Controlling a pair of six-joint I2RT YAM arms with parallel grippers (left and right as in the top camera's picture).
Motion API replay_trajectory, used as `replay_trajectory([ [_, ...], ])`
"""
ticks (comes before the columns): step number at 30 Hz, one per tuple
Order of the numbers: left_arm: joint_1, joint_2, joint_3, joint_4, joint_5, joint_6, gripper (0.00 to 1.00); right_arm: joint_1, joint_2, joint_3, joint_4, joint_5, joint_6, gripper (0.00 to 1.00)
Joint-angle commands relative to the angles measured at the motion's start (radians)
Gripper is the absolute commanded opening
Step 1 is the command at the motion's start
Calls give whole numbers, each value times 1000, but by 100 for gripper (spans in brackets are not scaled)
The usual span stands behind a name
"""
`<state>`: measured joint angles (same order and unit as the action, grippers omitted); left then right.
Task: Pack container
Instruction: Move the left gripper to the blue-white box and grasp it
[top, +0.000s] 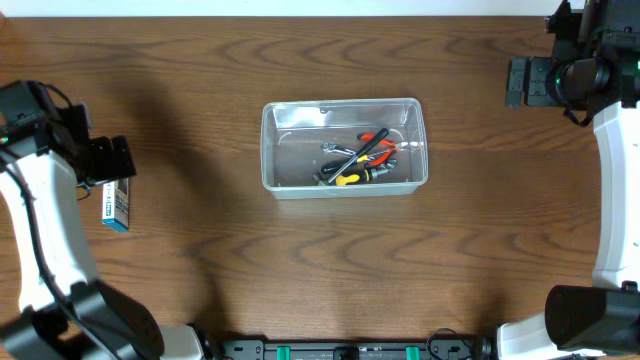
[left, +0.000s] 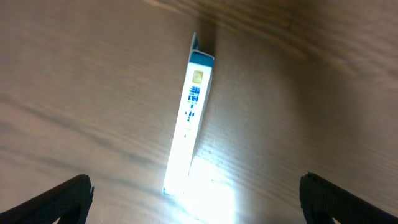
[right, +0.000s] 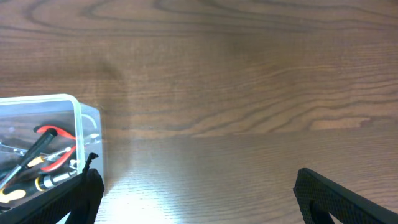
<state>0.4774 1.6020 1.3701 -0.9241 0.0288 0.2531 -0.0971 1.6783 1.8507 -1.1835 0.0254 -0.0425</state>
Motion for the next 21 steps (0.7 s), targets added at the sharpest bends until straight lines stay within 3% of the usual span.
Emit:
replay_trajectory([
  [1,4,45,-10,43,15,83,98,-7,2,-4,-4,-2,-39,99],
  [9,4,161,-10,92,16,198,98,-13,2,-4,-22,4,-45,99],
  [21,37,349,-10,111,16,207,98,-16,2,-4,-58,31,-45,99],
])
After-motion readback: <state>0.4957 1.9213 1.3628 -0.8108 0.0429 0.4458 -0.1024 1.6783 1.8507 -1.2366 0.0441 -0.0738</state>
